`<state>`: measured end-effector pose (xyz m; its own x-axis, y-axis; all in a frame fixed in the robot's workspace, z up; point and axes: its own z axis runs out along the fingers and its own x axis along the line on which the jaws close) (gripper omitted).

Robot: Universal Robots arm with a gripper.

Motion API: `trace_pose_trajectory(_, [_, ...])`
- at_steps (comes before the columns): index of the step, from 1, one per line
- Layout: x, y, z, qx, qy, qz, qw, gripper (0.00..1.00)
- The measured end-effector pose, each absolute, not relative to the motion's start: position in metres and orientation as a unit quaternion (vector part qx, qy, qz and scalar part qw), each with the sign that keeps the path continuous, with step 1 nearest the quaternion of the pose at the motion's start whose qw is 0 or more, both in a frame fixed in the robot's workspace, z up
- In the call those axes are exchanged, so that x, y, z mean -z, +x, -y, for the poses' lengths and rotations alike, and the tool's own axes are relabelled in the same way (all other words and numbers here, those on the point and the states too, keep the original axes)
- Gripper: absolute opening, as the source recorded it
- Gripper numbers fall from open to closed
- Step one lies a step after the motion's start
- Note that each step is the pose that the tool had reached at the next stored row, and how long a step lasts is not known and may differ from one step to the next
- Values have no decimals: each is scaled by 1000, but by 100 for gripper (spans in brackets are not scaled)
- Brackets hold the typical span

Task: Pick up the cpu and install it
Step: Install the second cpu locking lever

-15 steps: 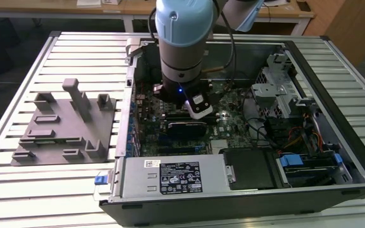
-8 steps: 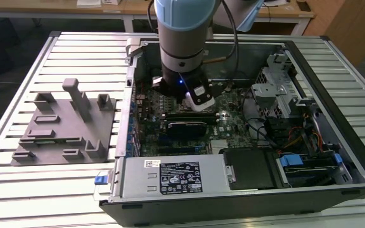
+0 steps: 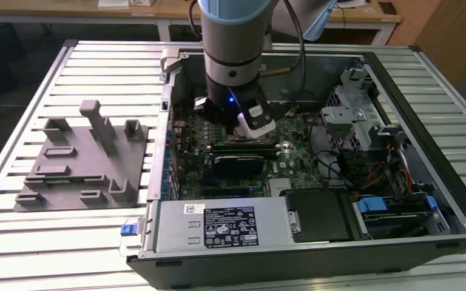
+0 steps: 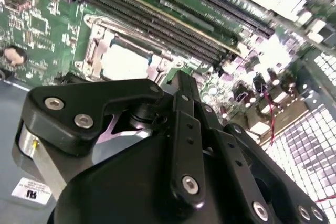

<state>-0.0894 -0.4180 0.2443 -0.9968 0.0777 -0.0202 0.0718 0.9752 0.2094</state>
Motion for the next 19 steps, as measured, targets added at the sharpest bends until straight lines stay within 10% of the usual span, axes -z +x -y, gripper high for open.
trace_pose_trajectory(19, [-240,-68,395,-81,52,-995,17,11])
